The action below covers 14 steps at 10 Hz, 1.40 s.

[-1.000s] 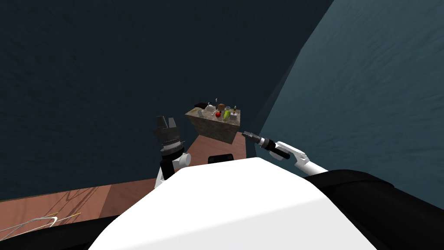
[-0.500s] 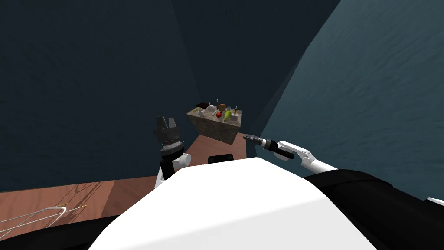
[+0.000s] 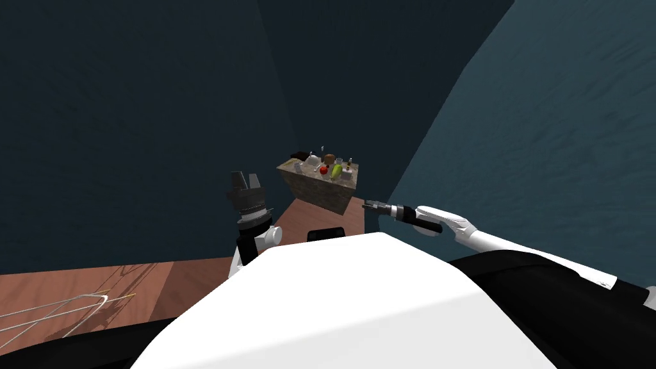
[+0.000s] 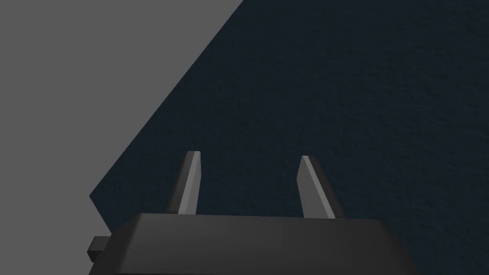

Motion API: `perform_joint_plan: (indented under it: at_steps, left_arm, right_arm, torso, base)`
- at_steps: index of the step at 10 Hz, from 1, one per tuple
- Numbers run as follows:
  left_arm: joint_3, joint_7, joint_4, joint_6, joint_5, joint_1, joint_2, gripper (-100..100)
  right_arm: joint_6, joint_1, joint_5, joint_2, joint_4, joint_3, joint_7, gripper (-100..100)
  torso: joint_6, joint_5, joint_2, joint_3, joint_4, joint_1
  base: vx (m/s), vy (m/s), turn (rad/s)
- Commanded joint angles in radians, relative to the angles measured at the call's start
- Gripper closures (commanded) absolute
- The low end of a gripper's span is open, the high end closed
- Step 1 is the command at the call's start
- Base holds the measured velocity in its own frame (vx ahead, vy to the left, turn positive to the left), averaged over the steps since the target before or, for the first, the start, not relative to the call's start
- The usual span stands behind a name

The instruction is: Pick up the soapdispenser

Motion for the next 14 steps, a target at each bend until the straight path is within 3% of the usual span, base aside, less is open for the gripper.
perform_joint_plan:
  at_steps: [1,14]
  left_arm:
    - [0.000,0.000,0.000,0.000,0.000,0.000,0.000,0]
    - [0.000,0.000,0.000,0.000,0.000,0.000,0.000,0]
  right_arm:
    - [-0.005,0.016,0.012,-0.050,0.024,0.018,-0.014,-100]
    - [-0.011,0.067,0.060,-0.403,0.108,0.089,-0.060,-100]
  torso:
    - [0.000,0.000,0.000,0.000,0.000,0.000]
    - [0.000,0.000,-0.004,-0.003,-0.001,-0.001]
  base:
    - [0.043,-0.054,0.135]
    - [0.056,-0.054,0.091]
